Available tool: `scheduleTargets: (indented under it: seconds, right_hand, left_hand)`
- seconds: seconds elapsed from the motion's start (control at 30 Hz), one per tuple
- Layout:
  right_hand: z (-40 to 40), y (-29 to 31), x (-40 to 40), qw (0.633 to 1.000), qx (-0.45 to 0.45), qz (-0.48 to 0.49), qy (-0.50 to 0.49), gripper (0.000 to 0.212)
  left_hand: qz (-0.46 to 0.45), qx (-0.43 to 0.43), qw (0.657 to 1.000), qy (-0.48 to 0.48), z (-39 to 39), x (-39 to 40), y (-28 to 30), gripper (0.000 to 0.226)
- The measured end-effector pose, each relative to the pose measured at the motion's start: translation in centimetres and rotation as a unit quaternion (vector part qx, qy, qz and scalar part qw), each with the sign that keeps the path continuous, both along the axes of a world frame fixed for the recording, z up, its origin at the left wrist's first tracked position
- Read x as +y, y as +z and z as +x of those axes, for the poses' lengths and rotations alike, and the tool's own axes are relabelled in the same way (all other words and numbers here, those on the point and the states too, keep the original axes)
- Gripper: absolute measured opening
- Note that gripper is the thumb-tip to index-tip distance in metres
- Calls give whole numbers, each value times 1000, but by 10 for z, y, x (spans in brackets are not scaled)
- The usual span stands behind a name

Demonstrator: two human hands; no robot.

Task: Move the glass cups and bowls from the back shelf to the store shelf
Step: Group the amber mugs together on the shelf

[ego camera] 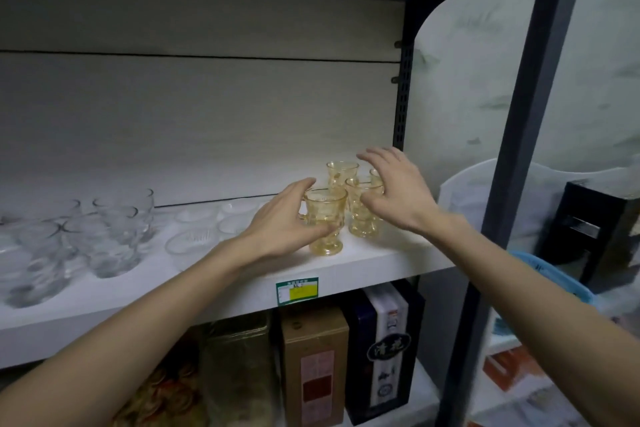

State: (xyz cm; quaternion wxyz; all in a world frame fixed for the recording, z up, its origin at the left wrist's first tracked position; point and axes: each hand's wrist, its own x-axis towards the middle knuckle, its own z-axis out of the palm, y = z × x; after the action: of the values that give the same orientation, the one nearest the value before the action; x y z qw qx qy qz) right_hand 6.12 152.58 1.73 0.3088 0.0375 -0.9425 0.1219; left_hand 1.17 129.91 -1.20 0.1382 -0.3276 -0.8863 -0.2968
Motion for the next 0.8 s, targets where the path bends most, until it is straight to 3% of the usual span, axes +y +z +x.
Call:
scheduleTargets:
  seconds: [0.07,0.13,0.47,0.7,0.8]
  right_hand:
    - [-8,2,7,994,-102,40,-8,87]
    - [-12,-2,10,990,-132,52,-3,89]
    - [9,0,-2,992,-115,48,14,76]
    - [25,4,2,977,-63,167,-116,96]
    - [29,10,15,979,-99,145,-102,89]
  left_hand:
    - [-2,0,1000,-1,0,2,4,90]
    - [-3,-1,1000,9,0,1,7,86]
    - [-23,-15,999,18,-6,-12,15,89]
    - [-31,-65,997,-31,-4,3,25,98]
    - [-17,-89,995,-49,-5,14,25,94]
